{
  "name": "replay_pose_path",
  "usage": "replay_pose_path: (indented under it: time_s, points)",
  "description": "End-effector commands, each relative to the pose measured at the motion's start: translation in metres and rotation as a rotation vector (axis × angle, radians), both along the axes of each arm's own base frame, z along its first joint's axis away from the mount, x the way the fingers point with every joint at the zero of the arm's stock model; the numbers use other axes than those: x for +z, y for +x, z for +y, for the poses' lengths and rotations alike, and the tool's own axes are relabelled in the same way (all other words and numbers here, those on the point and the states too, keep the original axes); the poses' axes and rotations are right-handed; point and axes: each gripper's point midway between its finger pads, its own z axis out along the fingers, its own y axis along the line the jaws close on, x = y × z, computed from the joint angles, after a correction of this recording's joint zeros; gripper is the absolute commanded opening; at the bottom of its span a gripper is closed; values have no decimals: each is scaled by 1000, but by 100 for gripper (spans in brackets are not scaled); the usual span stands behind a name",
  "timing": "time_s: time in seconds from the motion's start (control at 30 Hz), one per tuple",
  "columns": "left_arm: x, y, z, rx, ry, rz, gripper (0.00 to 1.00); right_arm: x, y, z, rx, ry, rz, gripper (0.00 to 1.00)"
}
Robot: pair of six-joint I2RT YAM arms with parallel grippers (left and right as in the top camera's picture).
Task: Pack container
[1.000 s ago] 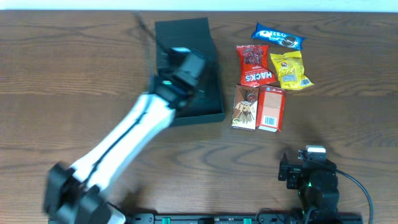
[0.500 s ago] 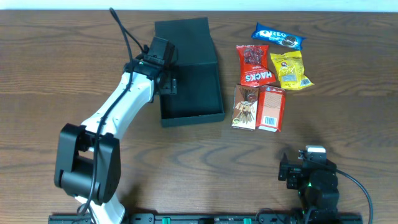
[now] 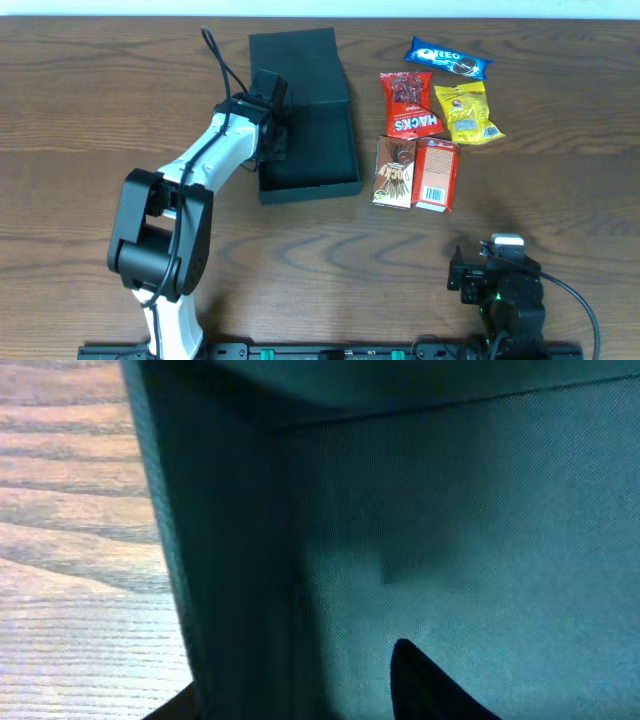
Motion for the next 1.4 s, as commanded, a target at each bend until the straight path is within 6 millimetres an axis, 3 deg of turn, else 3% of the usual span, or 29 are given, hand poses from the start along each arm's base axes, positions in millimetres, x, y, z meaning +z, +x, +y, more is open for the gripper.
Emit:
replay_pose_path:
  time_s: [0.0,0.3,0.67,0.8,0.87,0.9,0.93,1.0,1.1,1.17,1.27,1.37]
  points:
    - [2,3,-1,-8,-6,-13,42,-3,-1,-2,-12,-8,4,99]
    - [3,9,-3,-102,15,-37,20,-3,-1,-2,-12,-8,4,99]
    - [8,23,0,-219,84,-100,12,-3,-1,-2,-12,-8,4,99]
    - [9,23,0,-245,95,-101,14,-3,-1,-2,-12,-9,4,99]
    - [8,23,0,-239,90,-101,18,-3,-1,-2,-12,-9,4,99]
    - [8,22,-1,-230,81,-100,25,-3,-1,-3,-12,-8,4,99]
    - [8,22,-2,-214,67,-98,56,-3,-1,-2,-12,-9,4,99]
    - [9,23,-2,-143,43,-101,67,-3,-1,-2,-12,-8,4,99]
    - [28,32,-6,-52,-2,-140,98,-3,-1,-2,-12,-9,4,99]
    - [53,41,-11,-28,-39,-186,95,-3,-1,-2,-12,-9,4,99]
    - [113,52,-22,-43,-111,-286,95,-3,-1,-2,-12,-8,4,99]
    - [165,54,-10,-16,-89,-395,95,-3,-1,-2,-12,-8,4,99]
